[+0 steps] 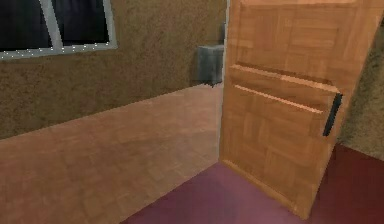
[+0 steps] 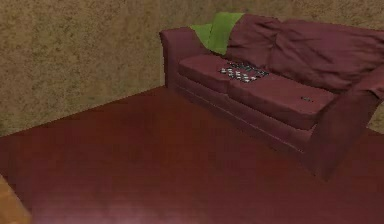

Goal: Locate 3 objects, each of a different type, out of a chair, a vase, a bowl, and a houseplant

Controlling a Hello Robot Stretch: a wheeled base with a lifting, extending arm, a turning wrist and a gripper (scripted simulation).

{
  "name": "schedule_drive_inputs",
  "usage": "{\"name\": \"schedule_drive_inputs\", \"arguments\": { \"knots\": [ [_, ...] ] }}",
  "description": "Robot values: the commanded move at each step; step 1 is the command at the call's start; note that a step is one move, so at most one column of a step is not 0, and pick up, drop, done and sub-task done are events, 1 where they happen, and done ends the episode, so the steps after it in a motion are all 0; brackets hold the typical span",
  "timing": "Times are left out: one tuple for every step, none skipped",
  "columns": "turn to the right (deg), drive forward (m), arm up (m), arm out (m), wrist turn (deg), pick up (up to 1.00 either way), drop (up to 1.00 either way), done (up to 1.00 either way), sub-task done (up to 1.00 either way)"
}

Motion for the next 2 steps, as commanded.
{"name": "schedule_drive_inputs", "arguments": {
  "knots": [
    [45.0,0.0,0.0,0.0,0.0,0.0,0.0,0.0,0.0],
    [45.0,0.0,0.0,0.0,0.0,0.0,0.0,0.0,0.0]
  ]
}}
